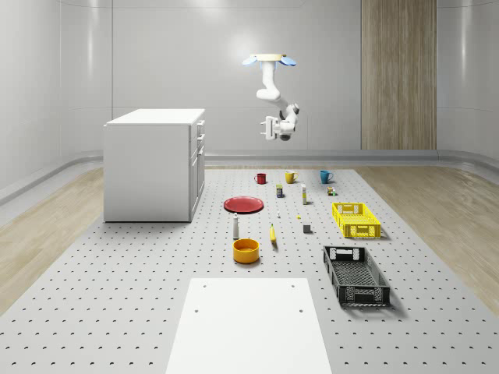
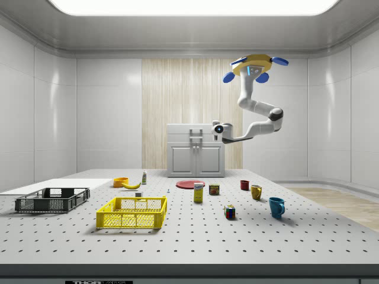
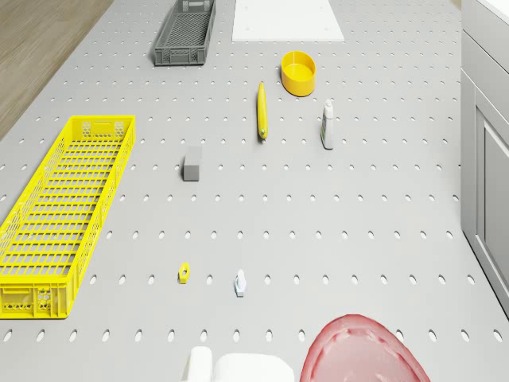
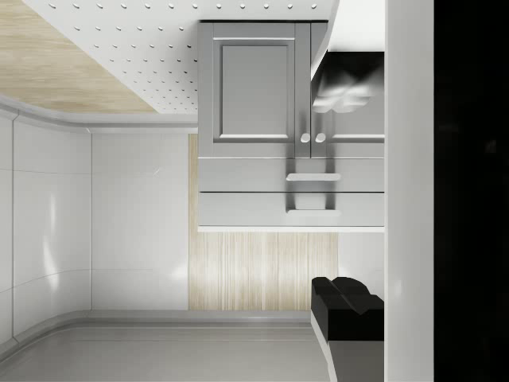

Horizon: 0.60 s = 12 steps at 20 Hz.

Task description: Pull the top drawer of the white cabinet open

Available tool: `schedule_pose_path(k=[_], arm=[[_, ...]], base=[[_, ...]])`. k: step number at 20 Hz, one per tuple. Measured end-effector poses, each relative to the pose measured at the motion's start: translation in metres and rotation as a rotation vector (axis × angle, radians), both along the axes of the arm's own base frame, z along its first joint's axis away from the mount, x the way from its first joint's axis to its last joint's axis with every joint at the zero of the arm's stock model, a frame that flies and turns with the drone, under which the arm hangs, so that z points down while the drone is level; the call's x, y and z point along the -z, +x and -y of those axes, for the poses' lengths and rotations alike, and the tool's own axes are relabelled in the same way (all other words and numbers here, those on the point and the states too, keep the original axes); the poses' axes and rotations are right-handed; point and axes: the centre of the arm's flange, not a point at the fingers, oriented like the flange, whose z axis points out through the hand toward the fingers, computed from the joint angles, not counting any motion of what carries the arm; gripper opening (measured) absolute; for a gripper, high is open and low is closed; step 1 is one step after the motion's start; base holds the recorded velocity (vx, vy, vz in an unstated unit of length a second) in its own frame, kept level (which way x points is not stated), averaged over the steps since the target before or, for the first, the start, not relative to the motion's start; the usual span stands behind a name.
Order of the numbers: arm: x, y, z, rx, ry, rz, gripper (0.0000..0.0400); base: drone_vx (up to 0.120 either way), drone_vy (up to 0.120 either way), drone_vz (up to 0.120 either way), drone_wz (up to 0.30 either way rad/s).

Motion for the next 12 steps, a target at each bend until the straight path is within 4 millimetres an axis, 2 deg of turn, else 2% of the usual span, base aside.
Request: schedule_pose_path(k=[12], arm=[[0.0,0.0,-0.068,0.0,0.0,0.0,0.0305]], base=[[0.0,0.0,0.0,0.0]])
